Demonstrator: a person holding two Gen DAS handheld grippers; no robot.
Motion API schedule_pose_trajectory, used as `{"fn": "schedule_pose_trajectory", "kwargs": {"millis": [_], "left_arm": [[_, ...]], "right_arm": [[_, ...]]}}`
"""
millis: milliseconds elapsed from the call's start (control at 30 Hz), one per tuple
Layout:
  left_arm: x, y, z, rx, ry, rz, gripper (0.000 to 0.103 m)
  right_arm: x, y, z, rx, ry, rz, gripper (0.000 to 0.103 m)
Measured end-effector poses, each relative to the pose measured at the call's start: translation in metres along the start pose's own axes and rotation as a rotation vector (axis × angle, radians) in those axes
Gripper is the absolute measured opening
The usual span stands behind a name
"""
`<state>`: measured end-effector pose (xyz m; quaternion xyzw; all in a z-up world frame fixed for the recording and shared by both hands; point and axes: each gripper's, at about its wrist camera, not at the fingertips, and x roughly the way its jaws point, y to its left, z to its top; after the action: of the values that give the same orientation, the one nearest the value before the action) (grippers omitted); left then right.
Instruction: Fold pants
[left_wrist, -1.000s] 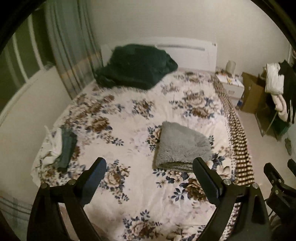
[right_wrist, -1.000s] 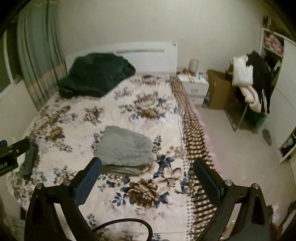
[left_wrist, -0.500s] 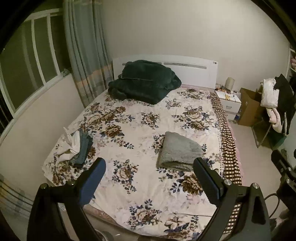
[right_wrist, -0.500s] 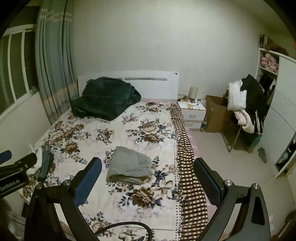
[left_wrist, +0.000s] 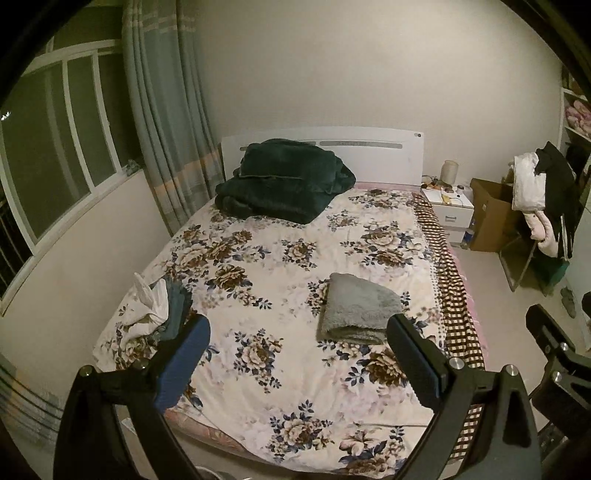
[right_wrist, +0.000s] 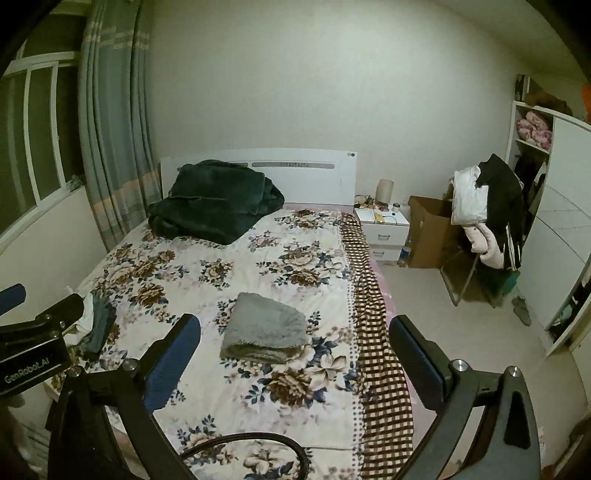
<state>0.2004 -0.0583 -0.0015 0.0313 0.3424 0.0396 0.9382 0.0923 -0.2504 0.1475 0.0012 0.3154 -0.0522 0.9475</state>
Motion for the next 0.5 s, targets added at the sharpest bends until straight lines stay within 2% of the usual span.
{"fn": "schedule_pose_trajectory", "kwargs": {"millis": [500], "left_arm": [[-0.013, 0.008, -0.005, -0.005, -0.008, -0.016, 0.098]], "right_arm": [[-0.022, -0.002, -0.007, 0.009, -0.002, 0.011, 0.103]]}}
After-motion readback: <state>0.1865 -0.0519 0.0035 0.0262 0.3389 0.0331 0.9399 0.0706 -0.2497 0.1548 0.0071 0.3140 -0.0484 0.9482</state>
